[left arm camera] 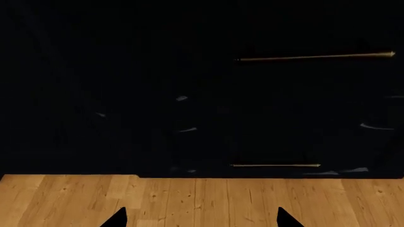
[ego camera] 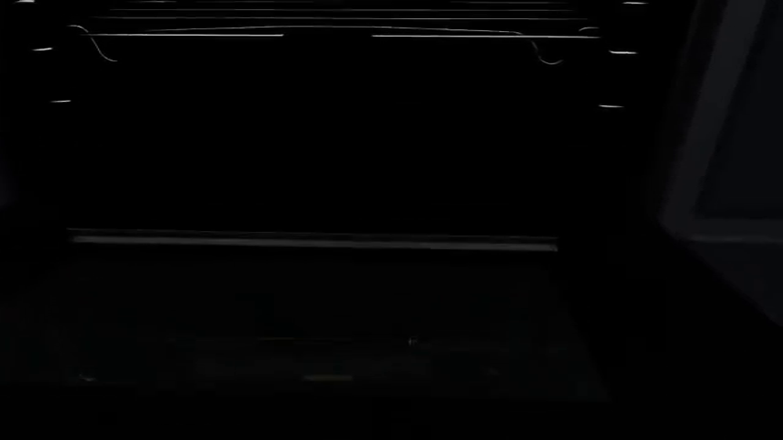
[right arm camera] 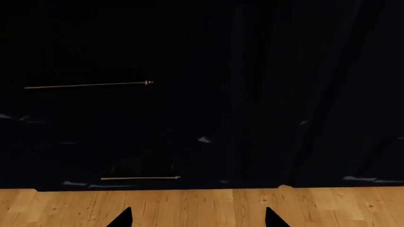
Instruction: Close the oven door
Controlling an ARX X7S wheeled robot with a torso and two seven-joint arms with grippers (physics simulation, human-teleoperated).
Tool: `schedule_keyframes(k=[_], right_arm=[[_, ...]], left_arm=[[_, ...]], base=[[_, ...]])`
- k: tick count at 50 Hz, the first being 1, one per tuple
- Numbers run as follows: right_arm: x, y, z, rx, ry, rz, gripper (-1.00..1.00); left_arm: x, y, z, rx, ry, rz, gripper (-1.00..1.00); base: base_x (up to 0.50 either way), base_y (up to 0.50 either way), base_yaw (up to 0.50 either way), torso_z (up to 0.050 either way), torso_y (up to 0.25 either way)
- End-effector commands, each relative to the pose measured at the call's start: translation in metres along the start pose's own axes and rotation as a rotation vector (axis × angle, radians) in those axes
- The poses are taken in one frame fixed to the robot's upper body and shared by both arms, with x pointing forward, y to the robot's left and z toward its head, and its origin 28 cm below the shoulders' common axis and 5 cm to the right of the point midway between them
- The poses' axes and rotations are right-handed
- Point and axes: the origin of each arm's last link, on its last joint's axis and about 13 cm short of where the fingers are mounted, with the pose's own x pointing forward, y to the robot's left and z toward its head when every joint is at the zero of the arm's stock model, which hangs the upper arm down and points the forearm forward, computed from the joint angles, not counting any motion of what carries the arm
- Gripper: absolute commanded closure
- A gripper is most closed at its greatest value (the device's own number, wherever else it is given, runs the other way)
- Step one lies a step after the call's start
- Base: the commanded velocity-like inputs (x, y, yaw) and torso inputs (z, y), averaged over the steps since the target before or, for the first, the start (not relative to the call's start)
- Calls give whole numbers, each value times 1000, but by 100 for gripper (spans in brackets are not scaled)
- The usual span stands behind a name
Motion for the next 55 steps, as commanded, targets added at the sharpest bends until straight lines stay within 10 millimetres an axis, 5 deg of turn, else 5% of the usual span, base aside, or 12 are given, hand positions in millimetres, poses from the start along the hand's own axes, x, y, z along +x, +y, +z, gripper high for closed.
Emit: schedule_keyframes(k=[1, 32, 43, 55], right_arm=[[0, 0, 0, 4, 1, 1, -100], [-6, 3, 7, -19, -42, 6, -100], [-33, 10, 59, -85, -194, -8, -100], [-55, 15, 113, -133, -326, -12, -100]], left_arm=[[-1, 0, 3, -3, 0, 1, -100], [-6, -1, 4, -10, -21, -5, -100], [-38, 3, 68, -40, -166, -31, -100], [-60, 2, 115, -34, -304, -39, -100]], base=[[238, 0, 0, 0, 0], [157, 0, 0, 0, 0], [0, 0, 0, 0, 0], [0, 0, 0, 0, 1]])
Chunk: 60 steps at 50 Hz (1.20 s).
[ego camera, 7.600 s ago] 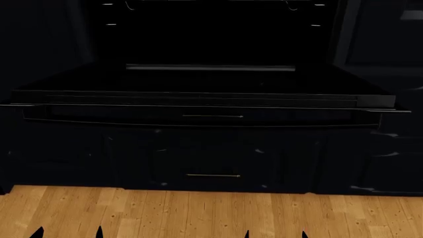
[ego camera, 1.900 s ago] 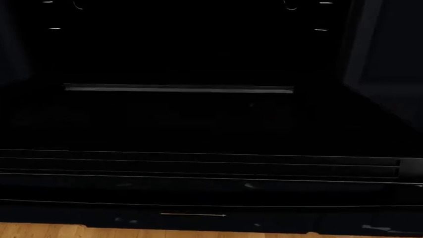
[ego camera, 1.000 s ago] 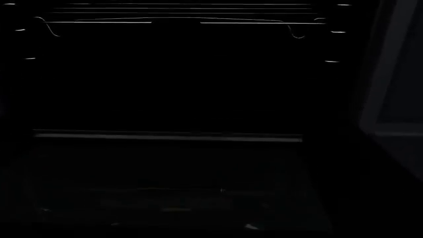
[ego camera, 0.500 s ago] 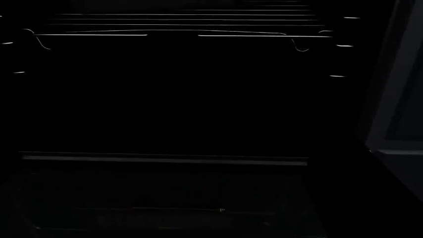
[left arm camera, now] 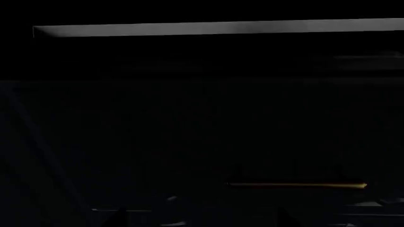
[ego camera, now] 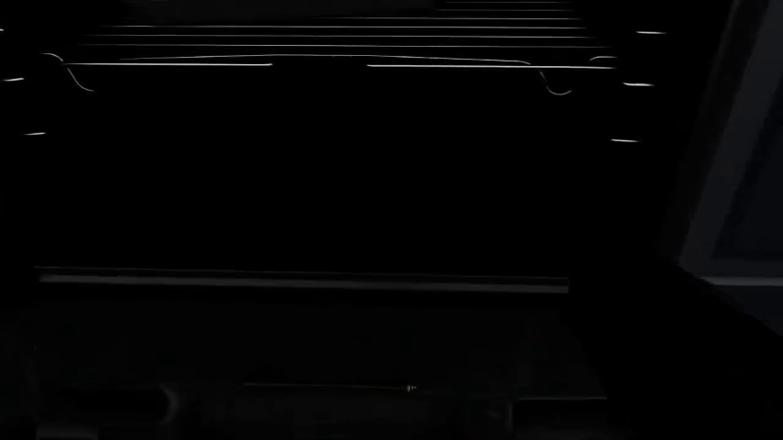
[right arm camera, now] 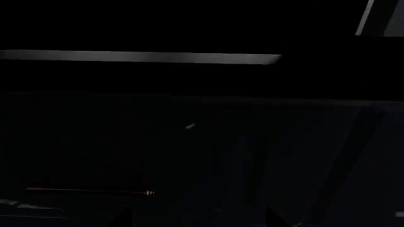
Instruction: Close the oven door
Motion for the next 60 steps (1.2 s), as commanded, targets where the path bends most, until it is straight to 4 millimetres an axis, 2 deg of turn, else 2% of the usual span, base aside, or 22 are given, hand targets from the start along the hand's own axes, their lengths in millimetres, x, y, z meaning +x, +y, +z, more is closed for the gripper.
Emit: schedule_keyframes(k=[1, 2, 8, 9, 10, 11, 12, 13, 15, 16, 19, 24, 26, 32, 42, 45, 51, 56, 60], right_arm=[[-14, 1, 52, -58, -143, -3, -100], [-14, 1, 53, -59, -147, -4, -100], [-20, 2, 75, -80, -205, -8, -100], [-22, 2, 82, -81, -220, -12, -100], [-23, 1, 86, -85, -231, -12, -100], [-24, 1, 93, -91, -248, -18, -100], [-25, 1, 100, -91, -260, -19, -100], [-27, 2, 109, -101, -278, -16, -100], [-28, 3, 118, -110, -293, -16, -100], [-32, 3, 132, -130, -322, -19, -100], [-35, 3, 150, -141, -361, -30, -100], [-33, 5, 165, -173, -399, -35, -100], [-31, 6, 171, -195, -416, -33, -100], [-25, 6, 184, -208, -452, -38, -100], [0, 6, 213, -240, -524, -58, -100], [12, 6, 219, -249, -541, -55, -100], [49, 1, 230, -297, -562, -94, -100], [79, -8, 231, -327, -542, -126, -100], [95, -13, 231, -342, -523, -147, -100]], left_arm=[[-18, -3, 50, 8, -131, -19, -100], [-18, -3, 51, 9, -136, -19, -100], [-30, -2, 90, -3, -206, -24, -100], [-32, -2, 96, 0, -222, -25, -100], [-27, -3, 87, 7, -233, -23, -100], [-34, -4, 105, 7, -247, -26, -100], [-29, -5, 98, 7, -257, -23, -100], [-33, -6, 112, 17, -281, -19, -100], [-38, -7, 124, 13, -292, -22, -100], [-35, -10, 121, 7, -317, -27, -100], [-38, -14, 137, 9, -366, -29, -100], [-39, -18, 157, 3, -415, -30, -100], [-39, -19, 171, -4, -452, -21, -100], [-31, -20, 184, -7, -478, -4, -100], [-14, -25, 216, -20, -565, 9, -100], [1, -26, 226, -51, -580, 22, -100], [35, -33, 244, -73, -642, -6, -100], [54, -43, 245, -52, -651, -41, -100], [79, -48, 243, -31, -624, -36, -100]], base=[[0, 0, 0, 0, 0], [0, 0, 0, 0, 0], [0, 0, 0, 0, 0], [0, 0, 0, 0, 0], [0, 0, 0, 0, 0], [0, 0, 0, 0, 0], [0, 0, 0, 0, 0], [0, 0, 0, 0, 0], [0, 0, 0, 0, 0], [0, 0, 0, 0, 0], [0, 0, 0, 0, 0], [0, 0, 0, 0, 2], [0, 0, 0, 0, 0], [0, 0, 0, 0, 0], [0, 0, 0, 0, 0], [0, 0, 0, 0, 0], [0, 0, 0, 0, 0], [0, 0, 0, 0, 0], [0, 0, 0, 0, 0]])
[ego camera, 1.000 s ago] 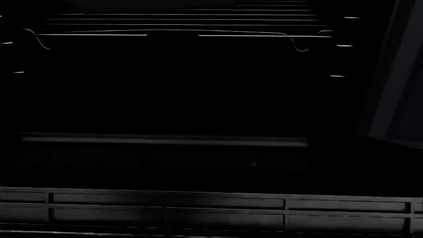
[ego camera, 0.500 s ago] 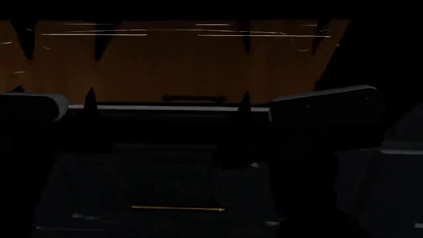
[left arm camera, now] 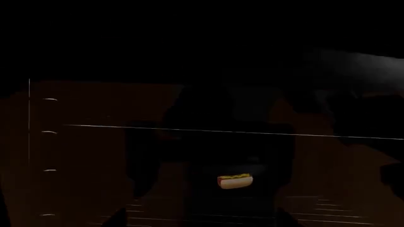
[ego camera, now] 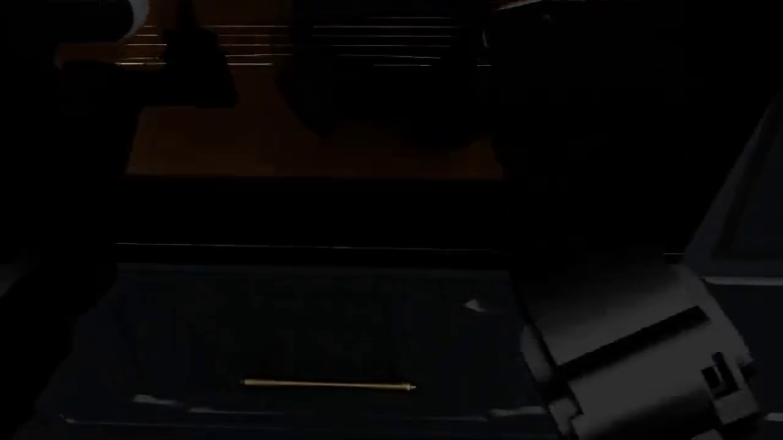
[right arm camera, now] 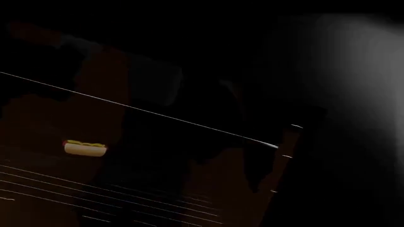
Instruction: Close the oven door
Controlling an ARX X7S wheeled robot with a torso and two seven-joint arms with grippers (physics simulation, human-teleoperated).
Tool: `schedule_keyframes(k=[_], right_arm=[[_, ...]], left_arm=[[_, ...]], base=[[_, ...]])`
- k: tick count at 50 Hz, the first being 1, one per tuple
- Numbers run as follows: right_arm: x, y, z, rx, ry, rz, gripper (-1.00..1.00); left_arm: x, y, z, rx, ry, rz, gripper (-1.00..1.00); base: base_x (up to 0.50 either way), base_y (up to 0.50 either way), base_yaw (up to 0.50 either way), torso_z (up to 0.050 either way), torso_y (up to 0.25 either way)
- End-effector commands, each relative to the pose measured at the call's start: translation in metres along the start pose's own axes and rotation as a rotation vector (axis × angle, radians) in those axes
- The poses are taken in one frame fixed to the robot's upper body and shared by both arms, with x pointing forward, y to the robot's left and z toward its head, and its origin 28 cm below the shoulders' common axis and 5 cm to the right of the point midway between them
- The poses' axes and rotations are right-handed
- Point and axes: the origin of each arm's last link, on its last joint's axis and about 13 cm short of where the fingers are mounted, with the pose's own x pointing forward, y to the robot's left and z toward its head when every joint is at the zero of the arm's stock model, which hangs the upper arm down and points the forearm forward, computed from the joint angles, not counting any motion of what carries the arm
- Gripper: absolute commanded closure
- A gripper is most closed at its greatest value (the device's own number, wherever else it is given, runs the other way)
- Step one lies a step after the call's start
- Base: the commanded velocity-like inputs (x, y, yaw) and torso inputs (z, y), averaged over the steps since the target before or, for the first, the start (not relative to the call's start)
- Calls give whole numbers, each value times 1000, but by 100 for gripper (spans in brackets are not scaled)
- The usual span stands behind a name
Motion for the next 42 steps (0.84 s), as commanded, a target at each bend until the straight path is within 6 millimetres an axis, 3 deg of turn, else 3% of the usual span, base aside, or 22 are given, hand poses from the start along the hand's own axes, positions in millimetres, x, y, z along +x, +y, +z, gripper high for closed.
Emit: schedule_keyframes(k=[1, 9, 16, 23, 42], right_arm=[[48, -8, -20, -87, 9, -25, -100], [78, -11, -45, -134, 27, -20, -100], [81, -23, -43, -166, 38, -48, -100], [78, -22, -48, -210, 32, -55, -100], [78, -28, -48, -187, 50, -95, -100]], left_arm=[[46, -15, -18, 29, -22, -40, -100], [67, -22, -35, 23, -3, -40, -100], [68, -23, -38, 40, -11, -40, -100], [63, -30, -44, 80, 1, -58, -100], [65, -34, -37, 37, 13, -48, -100]], base=[[0, 0, 0, 0, 0], [0, 0, 0, 0, 0], [0, 0, 0, 0, 0], [29, 0, 4, 2, 0], [33, 0, 8, 3, 0]])
